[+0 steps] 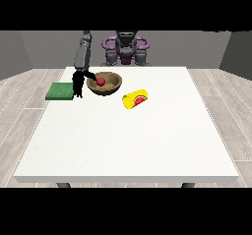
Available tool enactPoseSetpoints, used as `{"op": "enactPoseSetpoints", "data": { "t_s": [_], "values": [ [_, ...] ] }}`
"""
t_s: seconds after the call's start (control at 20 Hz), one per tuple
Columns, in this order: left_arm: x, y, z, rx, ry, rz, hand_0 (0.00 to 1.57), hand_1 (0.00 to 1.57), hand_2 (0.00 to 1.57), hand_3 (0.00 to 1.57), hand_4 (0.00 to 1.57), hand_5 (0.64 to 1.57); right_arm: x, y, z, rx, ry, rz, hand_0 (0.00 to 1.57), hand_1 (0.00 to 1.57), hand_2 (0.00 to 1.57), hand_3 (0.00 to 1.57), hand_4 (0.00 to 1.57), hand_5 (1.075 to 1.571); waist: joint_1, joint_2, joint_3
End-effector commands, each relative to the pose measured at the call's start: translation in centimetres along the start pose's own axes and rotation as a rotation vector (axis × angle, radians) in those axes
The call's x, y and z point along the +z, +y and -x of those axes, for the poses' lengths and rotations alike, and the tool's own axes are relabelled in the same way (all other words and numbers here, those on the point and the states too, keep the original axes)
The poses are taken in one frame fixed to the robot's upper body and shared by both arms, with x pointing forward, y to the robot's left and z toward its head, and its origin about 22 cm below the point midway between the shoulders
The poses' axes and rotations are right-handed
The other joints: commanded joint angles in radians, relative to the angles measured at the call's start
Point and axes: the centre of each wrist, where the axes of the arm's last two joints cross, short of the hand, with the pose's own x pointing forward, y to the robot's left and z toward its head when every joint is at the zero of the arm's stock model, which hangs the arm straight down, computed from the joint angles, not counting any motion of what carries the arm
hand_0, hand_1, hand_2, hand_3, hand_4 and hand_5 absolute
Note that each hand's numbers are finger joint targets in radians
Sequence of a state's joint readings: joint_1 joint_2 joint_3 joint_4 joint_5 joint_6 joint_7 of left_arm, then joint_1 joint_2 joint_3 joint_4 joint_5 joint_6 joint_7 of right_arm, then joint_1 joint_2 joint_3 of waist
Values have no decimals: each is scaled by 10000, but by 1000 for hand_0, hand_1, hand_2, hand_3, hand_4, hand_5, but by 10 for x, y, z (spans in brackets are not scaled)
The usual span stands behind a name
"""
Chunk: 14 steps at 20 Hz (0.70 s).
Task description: Pick the cup and pour the ball into the bowl, then pick the bowl and place it on the pad
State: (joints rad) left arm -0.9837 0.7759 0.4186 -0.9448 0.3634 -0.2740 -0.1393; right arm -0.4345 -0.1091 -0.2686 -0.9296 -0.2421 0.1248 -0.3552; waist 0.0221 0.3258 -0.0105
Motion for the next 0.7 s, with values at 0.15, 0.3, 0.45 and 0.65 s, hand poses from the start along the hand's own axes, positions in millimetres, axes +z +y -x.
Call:
{"op": "enactPoseSetpoints", "data": {
  "t_s": [0.15,0.3,0.45,0.65],
  "values": [
    [-13,-6,-26,49,-644,94,0,0,0,0,0,1528,-6,-1,13,5,120,288,0,0,0,0,284,1566,249,685,118],
    [-14,-17,-17,177,-284,246,0,0,0,0,0,1537,-20,24,4,204,450,147,0,0,0,0,312,1570,322,413,111],
    [-29,-12,-48,271,-581,564,0,0,0,0,0,1542,-15,55,18,221,342,199,0,0,0,0,433,1570,608,513,113],
    [-26,-11,-40,333,-566,481,0,0,0,0,0,1540,-4,61,29,683,658,678,0,0,0,0,437,1570,837,480,107]
  ]
}}
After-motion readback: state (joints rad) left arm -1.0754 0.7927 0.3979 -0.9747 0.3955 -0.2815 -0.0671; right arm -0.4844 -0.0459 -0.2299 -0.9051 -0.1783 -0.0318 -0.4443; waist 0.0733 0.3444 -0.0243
